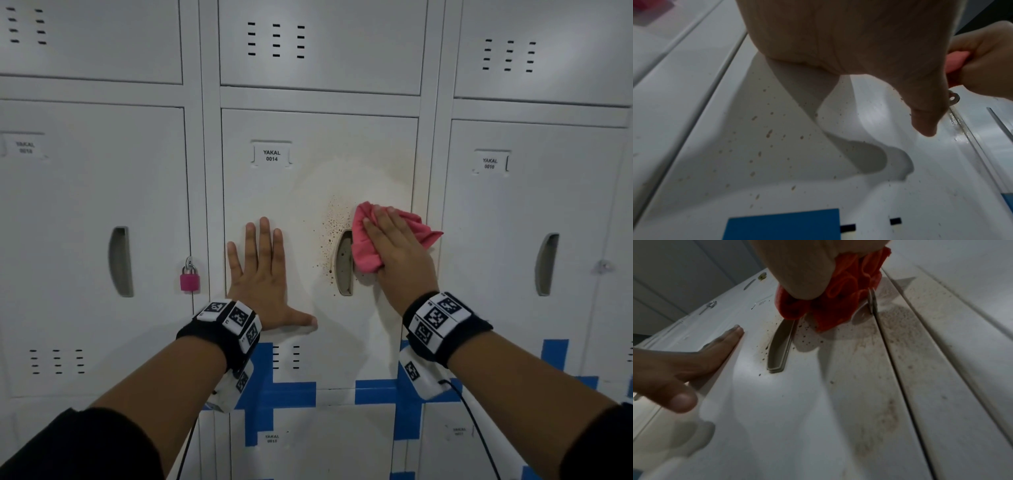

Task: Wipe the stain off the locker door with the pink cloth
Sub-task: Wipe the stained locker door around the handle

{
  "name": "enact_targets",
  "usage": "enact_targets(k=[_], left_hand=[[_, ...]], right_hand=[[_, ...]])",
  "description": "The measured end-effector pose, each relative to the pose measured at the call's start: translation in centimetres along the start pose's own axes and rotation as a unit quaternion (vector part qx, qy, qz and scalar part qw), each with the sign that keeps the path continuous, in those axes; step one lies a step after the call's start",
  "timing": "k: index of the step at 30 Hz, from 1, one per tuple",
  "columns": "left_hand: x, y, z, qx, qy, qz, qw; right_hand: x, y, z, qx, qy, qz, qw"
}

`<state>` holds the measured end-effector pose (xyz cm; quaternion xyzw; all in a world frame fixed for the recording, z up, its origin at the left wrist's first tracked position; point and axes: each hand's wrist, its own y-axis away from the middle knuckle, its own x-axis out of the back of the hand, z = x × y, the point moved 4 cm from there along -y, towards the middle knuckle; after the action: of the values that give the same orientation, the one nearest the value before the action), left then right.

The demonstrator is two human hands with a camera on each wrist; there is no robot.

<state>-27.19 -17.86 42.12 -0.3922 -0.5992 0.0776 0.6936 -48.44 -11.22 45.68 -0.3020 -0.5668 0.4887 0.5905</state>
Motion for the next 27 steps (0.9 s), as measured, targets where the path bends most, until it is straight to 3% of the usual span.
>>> enact_targets(k=[6, 12, 17, 22, 27], left_hand=[[-0.2, -0.1, -0.2, 0.000, 0.000, 0.006, 1.000], [-0.2, -0.1, -0.2, -0.001, 0.010, 0.007, 1.000], [-0.4, -0.3, -0.5, -0.009, 0.021, 0.020, 1.000], [-0.7, -0.3, -0.6, -0.007, 0.003, 0.031, 0.999], [-1.1, -0.4, -0.8, -0.009, -0.010, 0.033, 0.999]], right_hand=[[-0.1, 1.7, 0.1, -0.001, -0.095, 0.044, 0.994], [0.4, 1.8, 0.2, -0.101, -0.230, 0.042, 0.967], [2.9, -1.8, -0.6, -0.147, -0.267, 0.082, 0.949], [3.5, -6.1, -0.7, -0.122, -0.180, 0.075, 0.973], [1.1, -5.7, -0.8, -0.060, -0.094, 0.035, 0.993]])
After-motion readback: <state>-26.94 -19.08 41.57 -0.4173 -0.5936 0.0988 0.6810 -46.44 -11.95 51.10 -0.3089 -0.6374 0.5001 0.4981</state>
